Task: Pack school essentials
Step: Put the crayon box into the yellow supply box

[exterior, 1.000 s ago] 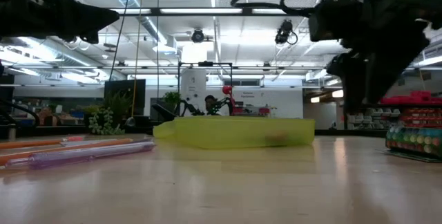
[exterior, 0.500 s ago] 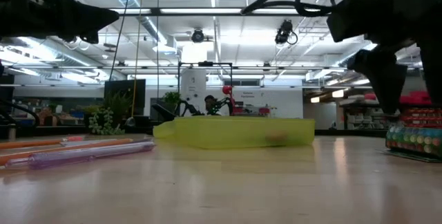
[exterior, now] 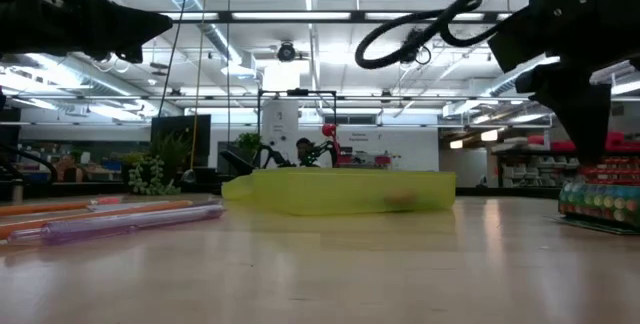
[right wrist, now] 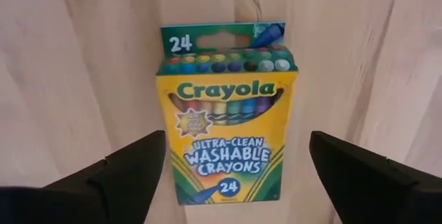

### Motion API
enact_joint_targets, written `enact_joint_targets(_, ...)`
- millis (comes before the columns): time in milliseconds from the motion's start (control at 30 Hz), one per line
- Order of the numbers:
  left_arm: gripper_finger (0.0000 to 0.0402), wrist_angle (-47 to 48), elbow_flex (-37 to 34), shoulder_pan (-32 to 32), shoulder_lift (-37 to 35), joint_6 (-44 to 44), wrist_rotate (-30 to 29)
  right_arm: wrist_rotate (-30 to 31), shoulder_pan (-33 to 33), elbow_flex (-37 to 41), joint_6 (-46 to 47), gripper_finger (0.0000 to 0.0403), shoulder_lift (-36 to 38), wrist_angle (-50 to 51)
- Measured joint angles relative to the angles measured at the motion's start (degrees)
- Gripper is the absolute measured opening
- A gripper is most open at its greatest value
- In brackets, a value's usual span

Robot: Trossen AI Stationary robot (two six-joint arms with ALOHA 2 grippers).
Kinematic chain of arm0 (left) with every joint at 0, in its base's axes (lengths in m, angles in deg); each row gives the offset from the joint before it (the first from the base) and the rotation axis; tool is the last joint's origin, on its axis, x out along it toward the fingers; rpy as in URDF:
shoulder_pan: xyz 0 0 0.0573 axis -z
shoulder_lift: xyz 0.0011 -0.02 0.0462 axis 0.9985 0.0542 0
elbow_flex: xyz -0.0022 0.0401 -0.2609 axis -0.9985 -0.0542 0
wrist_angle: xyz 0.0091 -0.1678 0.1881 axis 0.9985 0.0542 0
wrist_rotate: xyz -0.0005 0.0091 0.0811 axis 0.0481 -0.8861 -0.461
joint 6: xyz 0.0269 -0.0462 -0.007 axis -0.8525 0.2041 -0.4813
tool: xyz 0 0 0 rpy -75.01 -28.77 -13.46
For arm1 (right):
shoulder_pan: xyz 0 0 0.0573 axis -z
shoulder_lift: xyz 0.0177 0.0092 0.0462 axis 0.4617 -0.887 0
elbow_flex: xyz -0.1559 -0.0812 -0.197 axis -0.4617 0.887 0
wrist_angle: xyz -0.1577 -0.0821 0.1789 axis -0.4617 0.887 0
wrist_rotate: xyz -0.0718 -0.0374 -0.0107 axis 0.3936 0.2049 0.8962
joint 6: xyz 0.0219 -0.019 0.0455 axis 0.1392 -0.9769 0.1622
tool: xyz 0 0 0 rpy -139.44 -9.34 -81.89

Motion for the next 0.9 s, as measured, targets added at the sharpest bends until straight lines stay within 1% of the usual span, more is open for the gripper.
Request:
enact_joint_targets(100, 0.0025, 0.0, 0.0, 0.02, 0.0, 0.0, -0.02, -0.32, -0.02, 0.57, 1.88, 0.039, 0.43, -0.04)
enact_joint_targets(167, 0.0026, 0.0, 0.0, 0.01, 0.0, 0.0, -0.02, -0.49, 0.0, 1.02, 2.82, 0.0397, 0.39, -0.24)
enact_joint_targets(367, 0.0034, 0.0, 0.0, 0.01, 0.0, 0.0, 0.0, -0.78, -0.3, 3.83, 2.91, 0.0399, 0.42, -5.77)
enact_joint_targets(633, 0.0031, 0.0, 0.0, 0.0, 0.0, 0.0, 0.0, -0.43, -0.31, 5.76, 2.93, 0.04, 0.42, -6.38)
enact_joint_targets(900, 0.0027, 0.0, 0.0, 0.01, 0.0, 0.0, -0.01, -0.12, -0.9, 7.68, 4.0, 0.04, 0.42, -9.98)
